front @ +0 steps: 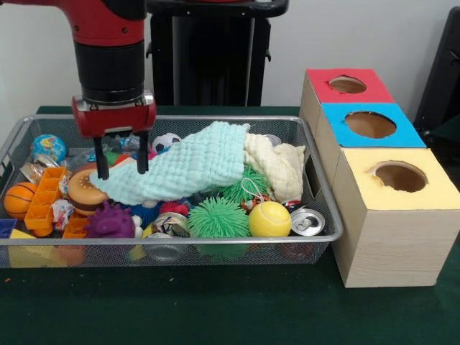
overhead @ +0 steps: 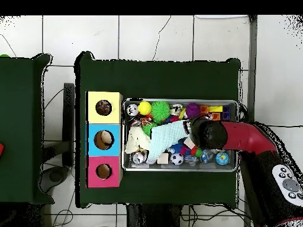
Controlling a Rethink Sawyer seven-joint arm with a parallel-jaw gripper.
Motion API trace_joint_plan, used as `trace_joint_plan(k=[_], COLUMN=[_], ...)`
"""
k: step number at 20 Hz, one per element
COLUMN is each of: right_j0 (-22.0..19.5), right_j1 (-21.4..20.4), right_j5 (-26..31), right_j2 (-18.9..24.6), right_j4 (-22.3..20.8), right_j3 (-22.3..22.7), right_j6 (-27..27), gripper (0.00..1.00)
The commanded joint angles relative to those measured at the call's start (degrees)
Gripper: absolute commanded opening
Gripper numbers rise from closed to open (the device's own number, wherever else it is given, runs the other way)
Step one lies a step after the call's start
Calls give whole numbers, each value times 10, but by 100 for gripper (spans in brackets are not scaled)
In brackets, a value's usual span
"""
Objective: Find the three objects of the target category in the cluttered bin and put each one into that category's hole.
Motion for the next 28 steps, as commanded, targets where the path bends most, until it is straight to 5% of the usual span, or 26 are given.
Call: trace_joint_plan(k=[1,18,28], right_j0=[-22,-76,-102], right_j1=[40,74,118], right_j5=[71,109,35], right_j2=[47,69,78], right_j4=[-39,-90,-137], right_j3=[-46,-95,-74], right_j6=[-132,-190,-149], gripper=[100,100,100])
